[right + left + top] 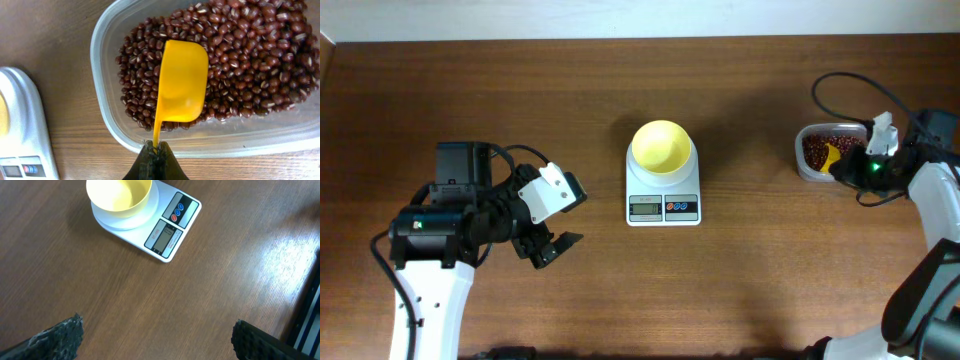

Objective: Scoop item into bowl and weigh 50g on scale
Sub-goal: 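Drag the scoop through the beans to fill it, right gripper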

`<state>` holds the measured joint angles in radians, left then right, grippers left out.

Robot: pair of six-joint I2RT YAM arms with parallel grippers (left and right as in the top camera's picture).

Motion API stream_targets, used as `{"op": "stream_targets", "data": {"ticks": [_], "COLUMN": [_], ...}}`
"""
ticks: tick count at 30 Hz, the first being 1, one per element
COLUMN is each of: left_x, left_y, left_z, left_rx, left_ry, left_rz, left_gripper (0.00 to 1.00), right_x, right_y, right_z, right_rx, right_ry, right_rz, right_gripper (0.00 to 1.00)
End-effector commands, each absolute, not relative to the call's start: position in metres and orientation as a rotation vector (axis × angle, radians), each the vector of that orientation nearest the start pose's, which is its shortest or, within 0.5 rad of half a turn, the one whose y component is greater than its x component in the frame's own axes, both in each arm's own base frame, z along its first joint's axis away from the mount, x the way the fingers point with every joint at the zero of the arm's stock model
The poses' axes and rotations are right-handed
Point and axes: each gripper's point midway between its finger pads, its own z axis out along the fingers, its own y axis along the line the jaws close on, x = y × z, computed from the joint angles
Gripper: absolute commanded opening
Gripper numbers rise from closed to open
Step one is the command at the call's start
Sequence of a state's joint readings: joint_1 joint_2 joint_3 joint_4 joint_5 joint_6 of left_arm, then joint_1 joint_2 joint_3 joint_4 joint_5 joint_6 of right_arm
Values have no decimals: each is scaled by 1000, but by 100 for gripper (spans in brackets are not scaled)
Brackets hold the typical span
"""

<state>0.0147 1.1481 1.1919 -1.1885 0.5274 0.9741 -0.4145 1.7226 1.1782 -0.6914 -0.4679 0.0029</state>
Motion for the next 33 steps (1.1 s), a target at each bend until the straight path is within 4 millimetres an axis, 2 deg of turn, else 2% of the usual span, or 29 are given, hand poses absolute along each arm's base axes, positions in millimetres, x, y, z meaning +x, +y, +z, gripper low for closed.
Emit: {"op": "stream_targets", "data": {"ticks": [1,5,10,13,17,20,26,33], "left_x": [246,246,246,246,246,247,246,246], "left_y": [-85,-85,-85,-85,-85,-85,-85,-85], "left_z": [225,225,225,225,225,225,225,225], "left_rx": [1293,1293,1293,1293,1293,1293,1293,1293], "left_ry": [2131,2131,2131,2131,2131,2131,2131,2131], "left_rz": [-352,-352,-352,-352,-352,-351,-352,-352], "left_gripper": [99,99,99,99,99,99,99,99], "right_x": [369,371,372,373,377,370,366,366], "right_y": [-85,-91,-98,-83,-89,-98,-116,-118], "right_z": [71,78,77,72,69,68,81,87], "right_rx": [602,636,618,623,615,670,718,688], "right_ry": [2637,2539,2515,2486,2475,2471,2360,2323], "right_rz": [650,822,838,1005,974,981,1066,1098], "right_gripper": [4,4,4,4,4,4,4,4]}}
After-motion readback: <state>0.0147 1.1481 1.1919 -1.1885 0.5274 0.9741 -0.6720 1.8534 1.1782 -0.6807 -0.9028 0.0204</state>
